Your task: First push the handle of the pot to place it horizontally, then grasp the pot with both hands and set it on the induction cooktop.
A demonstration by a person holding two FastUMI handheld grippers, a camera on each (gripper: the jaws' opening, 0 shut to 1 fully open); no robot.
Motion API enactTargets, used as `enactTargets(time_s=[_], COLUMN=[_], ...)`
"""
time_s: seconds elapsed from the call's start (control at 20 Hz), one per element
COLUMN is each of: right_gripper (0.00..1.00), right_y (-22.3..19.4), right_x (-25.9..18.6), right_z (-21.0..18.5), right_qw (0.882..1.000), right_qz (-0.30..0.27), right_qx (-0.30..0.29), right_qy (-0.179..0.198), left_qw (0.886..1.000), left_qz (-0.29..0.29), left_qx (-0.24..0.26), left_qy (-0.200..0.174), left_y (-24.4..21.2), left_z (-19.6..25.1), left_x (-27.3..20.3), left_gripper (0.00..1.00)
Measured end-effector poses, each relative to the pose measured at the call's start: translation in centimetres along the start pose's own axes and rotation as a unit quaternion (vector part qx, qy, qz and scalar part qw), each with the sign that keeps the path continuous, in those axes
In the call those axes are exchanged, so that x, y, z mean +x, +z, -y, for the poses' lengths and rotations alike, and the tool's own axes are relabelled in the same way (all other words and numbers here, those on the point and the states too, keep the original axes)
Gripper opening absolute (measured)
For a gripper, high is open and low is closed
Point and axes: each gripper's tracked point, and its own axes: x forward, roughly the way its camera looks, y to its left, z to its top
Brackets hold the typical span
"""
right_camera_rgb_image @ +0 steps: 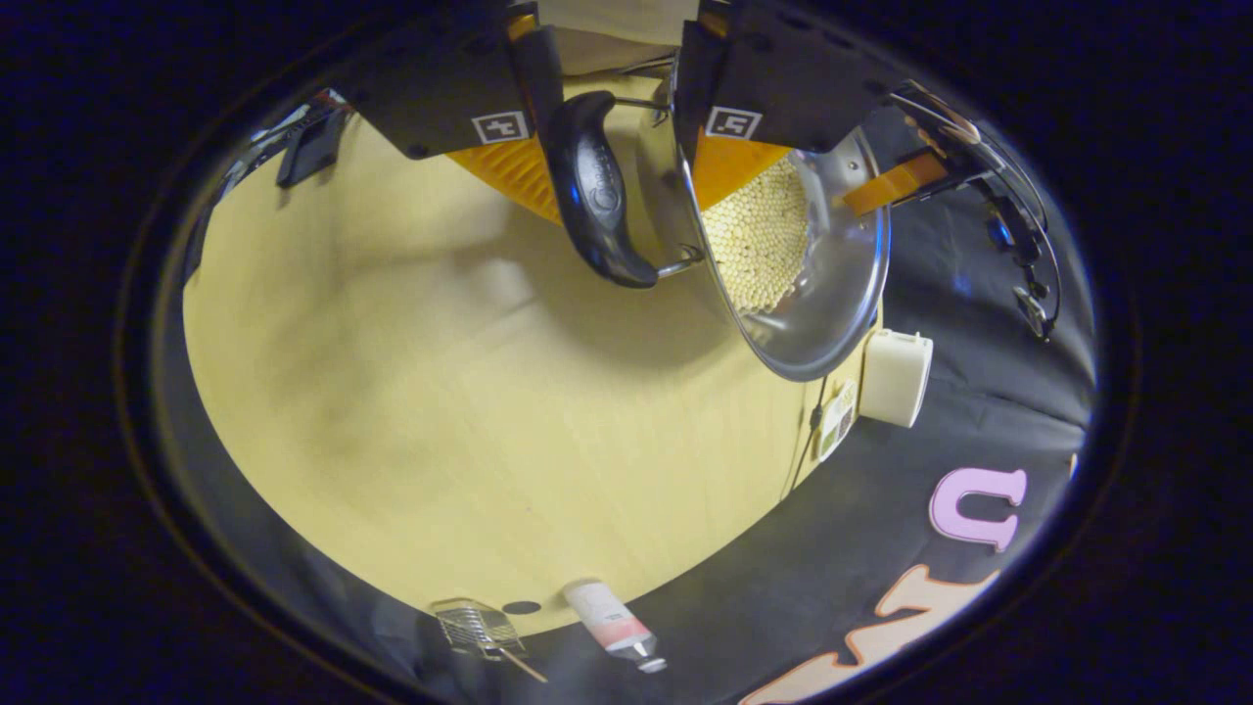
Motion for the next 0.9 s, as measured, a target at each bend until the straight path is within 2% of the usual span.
enactTargets(time_s=[0.2, 0.45, 0.8, 0.85, 0.9], right_gripper=[0.51, 0.51, 0.51, 0.43, 0.51], right_y=[-2.7, -4.9, -5.9, -5.7, -5.7], right_x=[0.6, 3.6, 8.2, 8.9, 9.2], right_z=[-6.0, -13.6, -20.1, -20.8, -21.3], right_qw=[1.000, 0.999, 0.999, 0.999, 0.998], right_qz=[0.017, 0.032, 0.049, 0.053, 0.055], right_qx=[0.006, 0.006, 0.012, 0.010, 0.012], right_qy=[-0.001, 0.003, -0.007, -0.009, -0.011], left_qw=[1.000, 0.999, 0.998, 0.997, 0.997], left_qz=[0.012, 0.031, 0.052, 0.055, 0.059], left_qx=[0.010, 0.023, 0.047, 0.049, 0.051], left_qy=[-0.010, -0.005, -0.003, -0.001, 0.000], left_y=[0.8, 2.3, 4.5, 4.8, 5.2], left_z=[-5.8, -14.1, -21.2, -21.9, -22.6], left_x=[-1.7, -1.9, -0.2, 0.1, 0.4], left_gripper=[0.57, 0.56, 0.56, 0.56, 0.56])
